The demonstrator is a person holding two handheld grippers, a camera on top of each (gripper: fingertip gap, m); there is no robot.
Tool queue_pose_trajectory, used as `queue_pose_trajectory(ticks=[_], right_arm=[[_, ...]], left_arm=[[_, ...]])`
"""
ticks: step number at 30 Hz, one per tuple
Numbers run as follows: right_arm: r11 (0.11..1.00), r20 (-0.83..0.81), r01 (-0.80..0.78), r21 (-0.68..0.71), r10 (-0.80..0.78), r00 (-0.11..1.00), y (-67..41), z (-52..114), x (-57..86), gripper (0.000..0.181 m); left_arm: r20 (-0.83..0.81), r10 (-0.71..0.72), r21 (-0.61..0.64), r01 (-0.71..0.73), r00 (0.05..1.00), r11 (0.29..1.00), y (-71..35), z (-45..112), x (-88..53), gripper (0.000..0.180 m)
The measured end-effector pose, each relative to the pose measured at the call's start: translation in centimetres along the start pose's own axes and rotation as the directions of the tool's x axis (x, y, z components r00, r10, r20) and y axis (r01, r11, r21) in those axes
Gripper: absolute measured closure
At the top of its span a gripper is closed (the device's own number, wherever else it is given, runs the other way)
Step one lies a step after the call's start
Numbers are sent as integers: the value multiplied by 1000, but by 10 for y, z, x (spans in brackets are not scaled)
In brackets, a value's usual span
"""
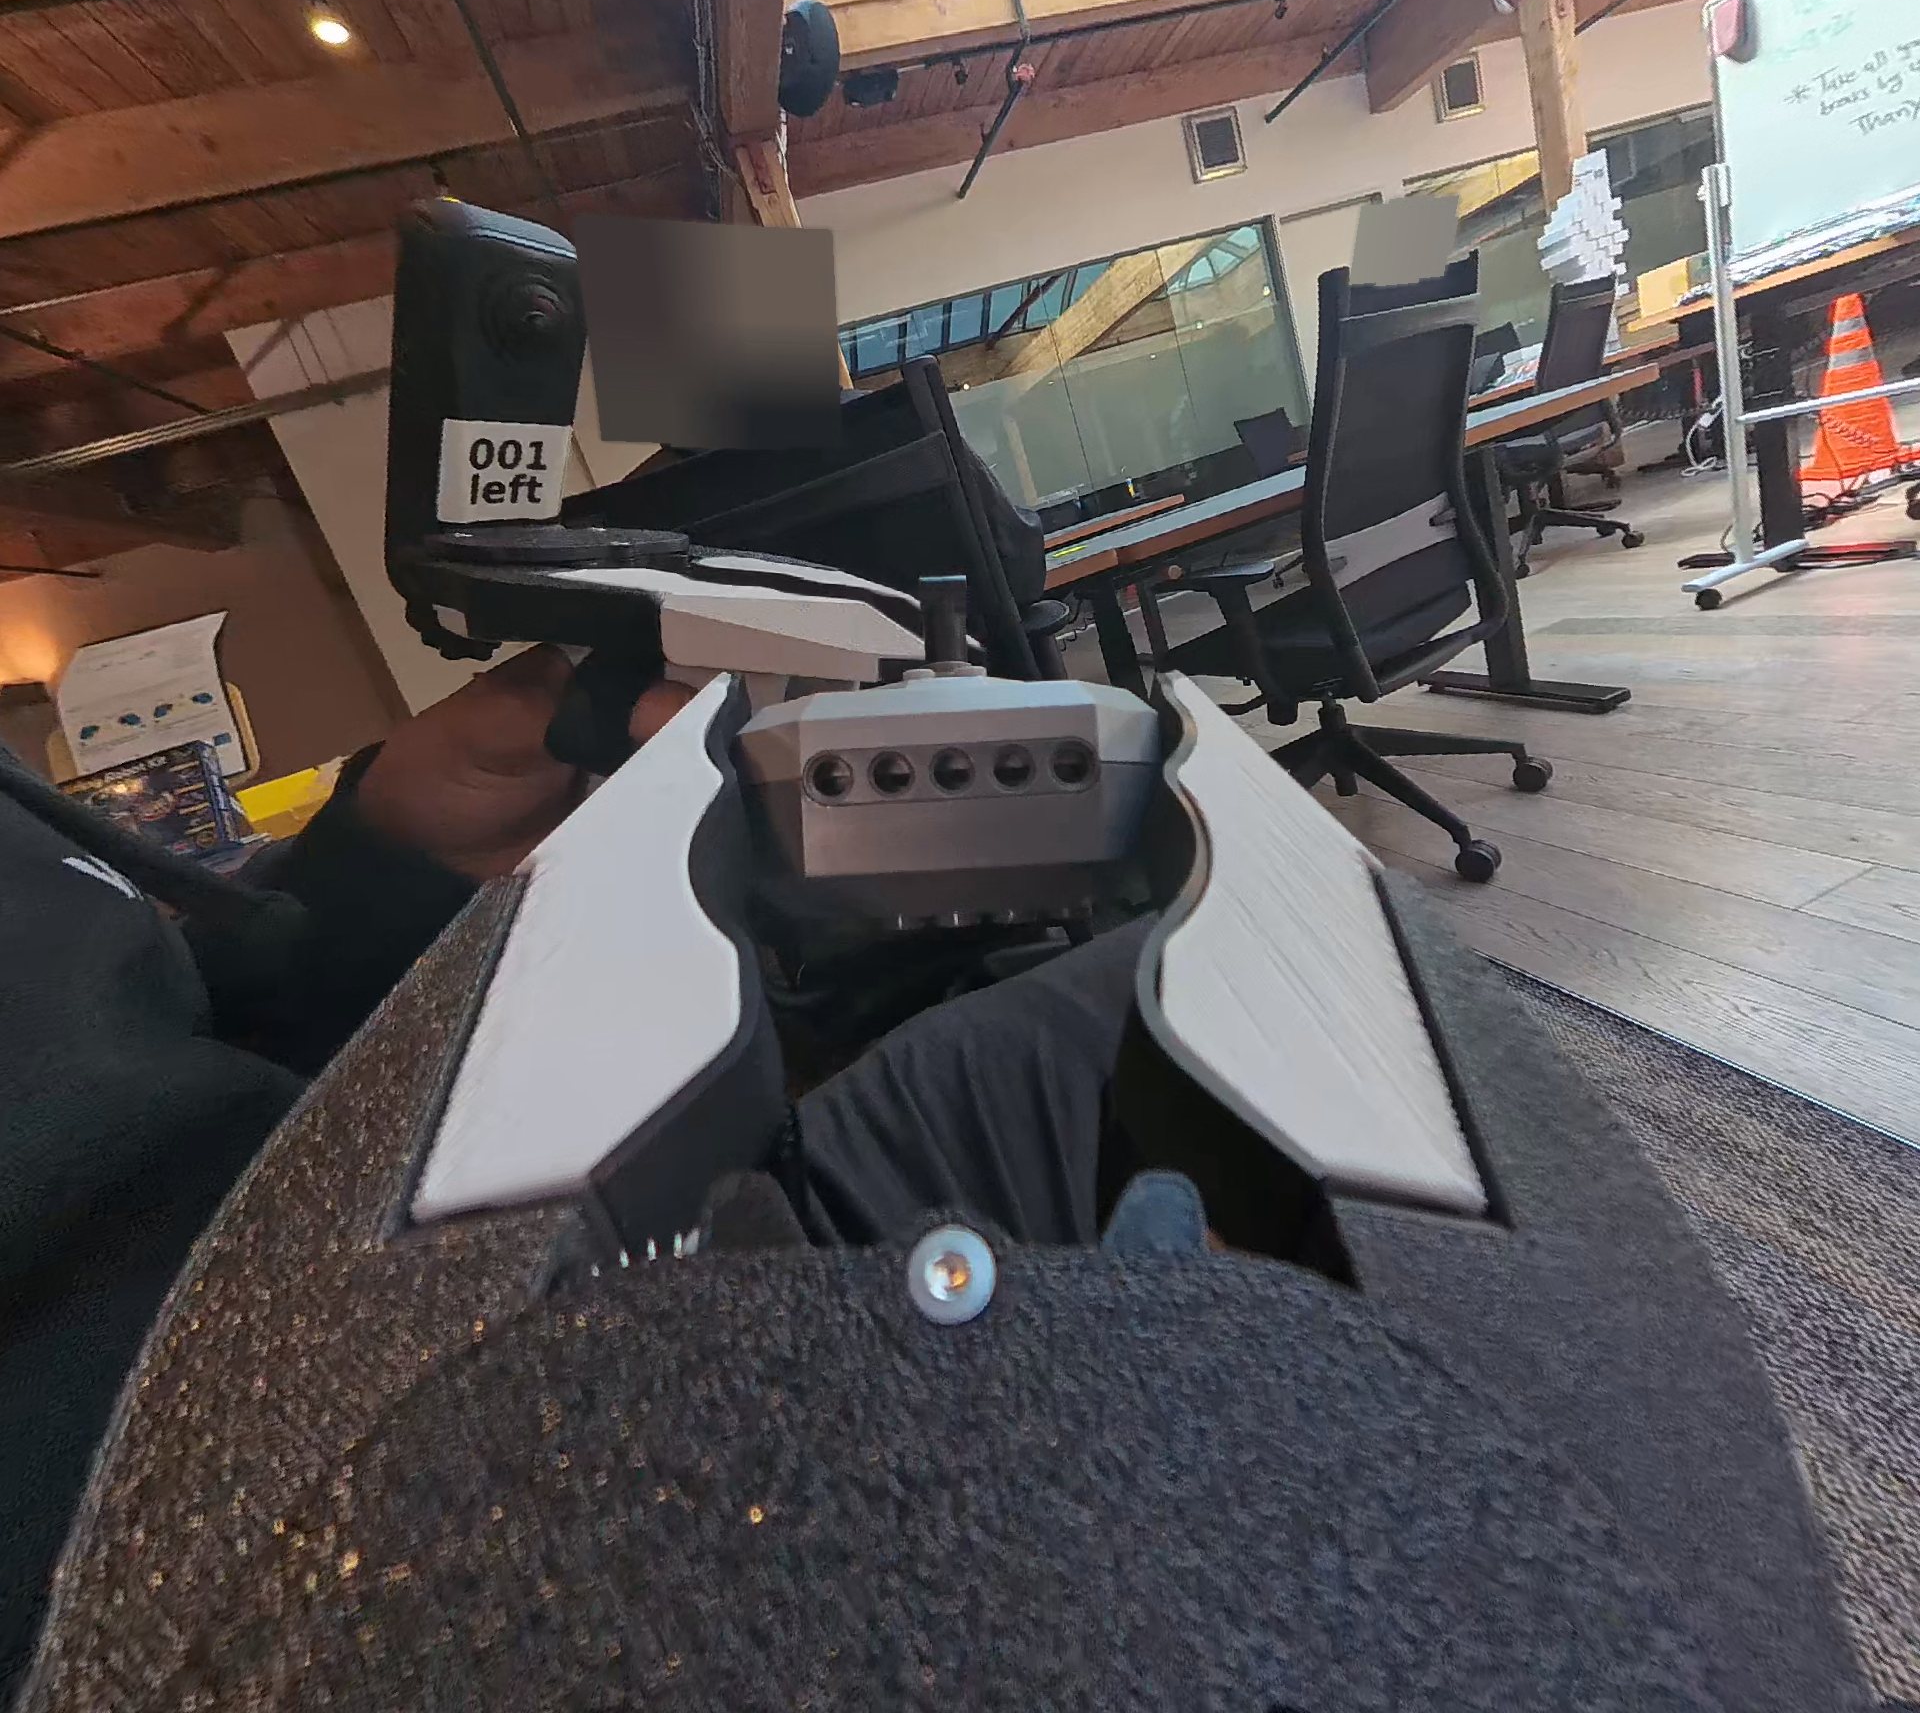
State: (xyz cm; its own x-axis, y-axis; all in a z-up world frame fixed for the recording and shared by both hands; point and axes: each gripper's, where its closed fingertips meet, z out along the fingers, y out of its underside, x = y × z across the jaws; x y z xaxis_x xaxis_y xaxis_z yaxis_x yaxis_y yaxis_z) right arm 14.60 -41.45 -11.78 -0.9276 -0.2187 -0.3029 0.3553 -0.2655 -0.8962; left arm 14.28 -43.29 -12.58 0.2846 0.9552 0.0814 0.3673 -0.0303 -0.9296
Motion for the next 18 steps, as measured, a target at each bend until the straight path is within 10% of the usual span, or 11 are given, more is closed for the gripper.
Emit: queue_pose_trajectory(ticks=[18], right_arm=[[1000, -26, -27, -3, 27, 999, 1, -2, 5, 105]], left_arm=[[-12, 54, 84, -53, 998, 995, -22, -10, 12, 170]])
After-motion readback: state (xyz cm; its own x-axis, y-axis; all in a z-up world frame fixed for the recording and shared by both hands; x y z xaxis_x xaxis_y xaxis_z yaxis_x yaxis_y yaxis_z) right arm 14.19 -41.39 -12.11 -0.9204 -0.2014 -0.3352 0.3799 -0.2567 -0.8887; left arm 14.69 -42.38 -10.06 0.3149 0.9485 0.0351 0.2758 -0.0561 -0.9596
